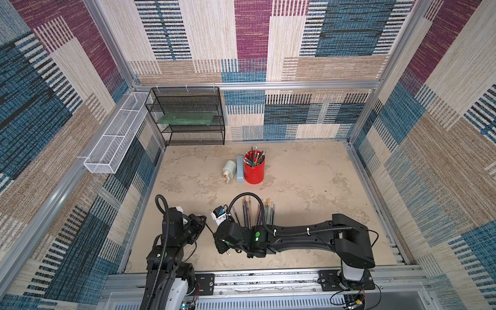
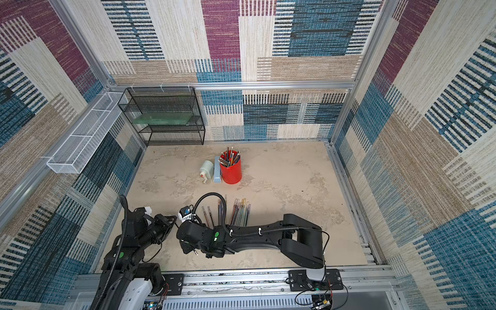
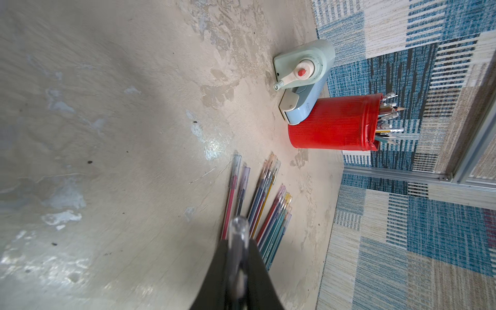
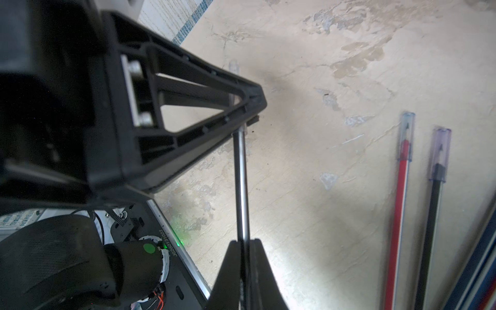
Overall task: Remove the protective cover of the pencils
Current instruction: Remove the protective sleeve from the pencil.
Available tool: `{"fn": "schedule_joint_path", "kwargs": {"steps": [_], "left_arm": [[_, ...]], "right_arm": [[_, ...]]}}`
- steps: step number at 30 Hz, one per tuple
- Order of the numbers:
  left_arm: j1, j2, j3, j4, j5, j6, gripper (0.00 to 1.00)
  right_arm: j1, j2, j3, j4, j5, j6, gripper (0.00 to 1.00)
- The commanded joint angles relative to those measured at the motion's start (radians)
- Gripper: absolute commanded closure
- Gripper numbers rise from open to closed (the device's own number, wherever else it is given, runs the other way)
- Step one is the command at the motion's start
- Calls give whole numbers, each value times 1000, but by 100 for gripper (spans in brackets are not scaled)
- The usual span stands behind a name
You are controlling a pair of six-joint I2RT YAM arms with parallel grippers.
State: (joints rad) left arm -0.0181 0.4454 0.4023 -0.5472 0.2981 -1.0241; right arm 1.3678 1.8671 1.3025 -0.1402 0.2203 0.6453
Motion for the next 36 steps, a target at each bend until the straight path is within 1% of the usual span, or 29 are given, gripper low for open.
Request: {"fn": "schedule_joint_path", "kwargs": {"steps": [1,2,3,4,6,8,11,13,16,20,25,29,36], "left_arm": [[-1,3,7,16,2,24,88],[0,4,7,18,1,24,89],[0,7,9,20,0,25,90],[0,9,12,20,0,26,91],[-1,17,16,21,1,28,92],[-1,24,18,29,5,29,93],[-1,30,22,36,10,33,94],[0,35,27,34,8,40,94],[0,38,34,30,-5,52,96],[0,41,22,72,-9,72,98],[0,42,9,102,-34,94,99],[1,45,-4,126,-50,105,99],[1,86,-36,187,-79,114,100]], "right_arm": [[1,7,9,24,-6,-4,98],[2,8,11,24,-5,-4,92],[2,9,13,21,-4,-5,82],[2,12,17,18,-2,-5,73],[1,19,32,7,4,-10,63],[0,35,55,-9,11,-12,56],[1,62,93,-38,20,-16,54],[-1,76,113,-53,23,-18,57],[-2,83,126,-61,22,-21,68],[-1,83,126,-55,18,-21,83],[-2,86,118,-50,14,-14,96],[-1,86,105,-39,10,-9,100],[1,72,62,-1,2,5,100]]}}
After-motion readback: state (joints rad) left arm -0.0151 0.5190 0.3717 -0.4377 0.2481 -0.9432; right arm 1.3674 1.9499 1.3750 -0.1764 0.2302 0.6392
